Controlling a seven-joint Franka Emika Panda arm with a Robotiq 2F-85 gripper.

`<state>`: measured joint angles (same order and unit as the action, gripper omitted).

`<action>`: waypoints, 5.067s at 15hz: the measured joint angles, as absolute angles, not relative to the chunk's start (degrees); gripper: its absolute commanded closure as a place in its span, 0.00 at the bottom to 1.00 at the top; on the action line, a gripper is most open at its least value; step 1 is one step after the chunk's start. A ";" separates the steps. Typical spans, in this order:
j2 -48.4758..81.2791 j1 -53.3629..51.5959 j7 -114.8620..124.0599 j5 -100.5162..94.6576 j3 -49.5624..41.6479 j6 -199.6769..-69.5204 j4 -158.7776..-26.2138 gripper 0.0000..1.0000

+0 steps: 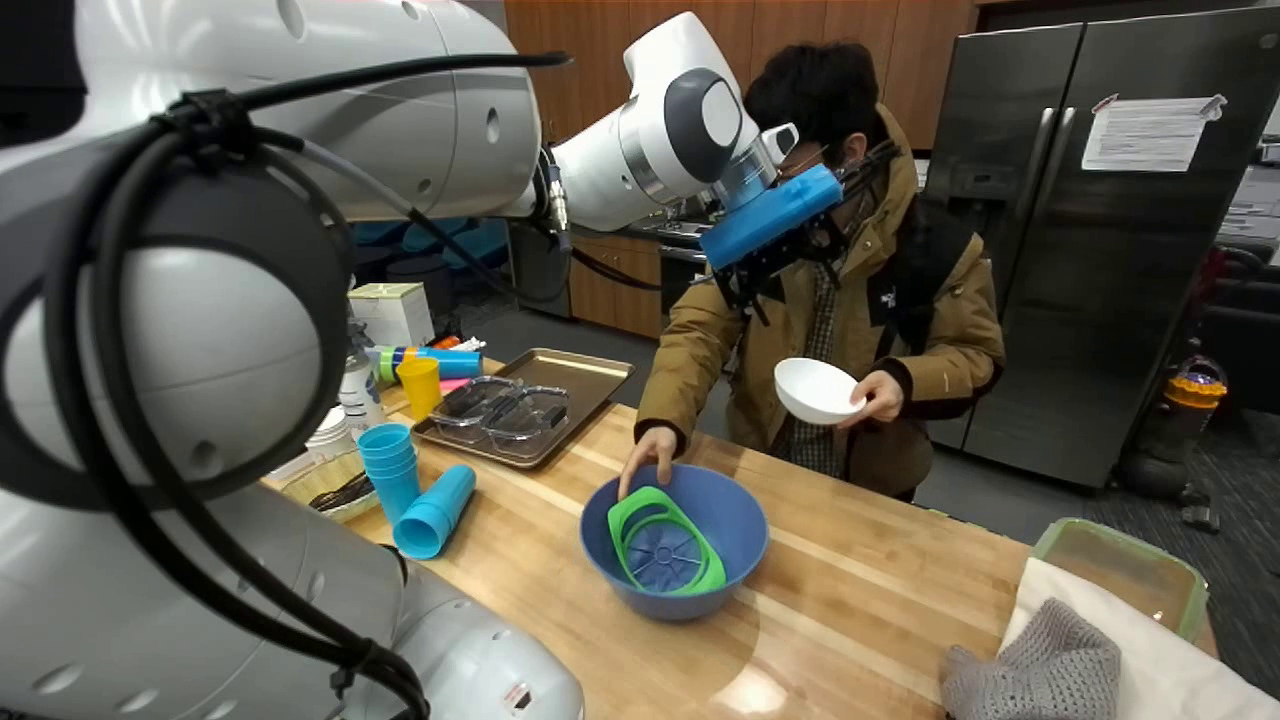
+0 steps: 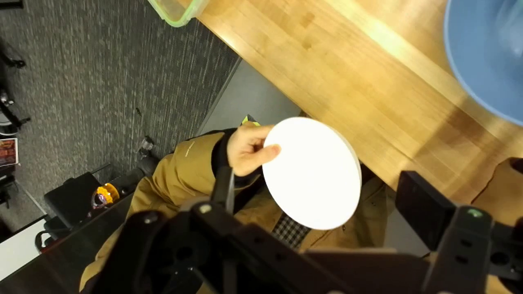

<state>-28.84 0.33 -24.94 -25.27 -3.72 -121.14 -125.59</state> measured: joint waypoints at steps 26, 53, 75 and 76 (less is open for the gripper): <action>-28.84 0.33 -24.95 -25.27 -3.72 -121.14 -125.59 0.00; -28.84 0.33 -24.96 -25.27 -3.72 -121.14 -125.59 0.00; -15.85 -12.59 -23.93 -16.14 8.29 -128.31 -125.97 0.00; -14.32 -13.15 -23.97 -15.93 9.01 -128.30 -125.88 0.00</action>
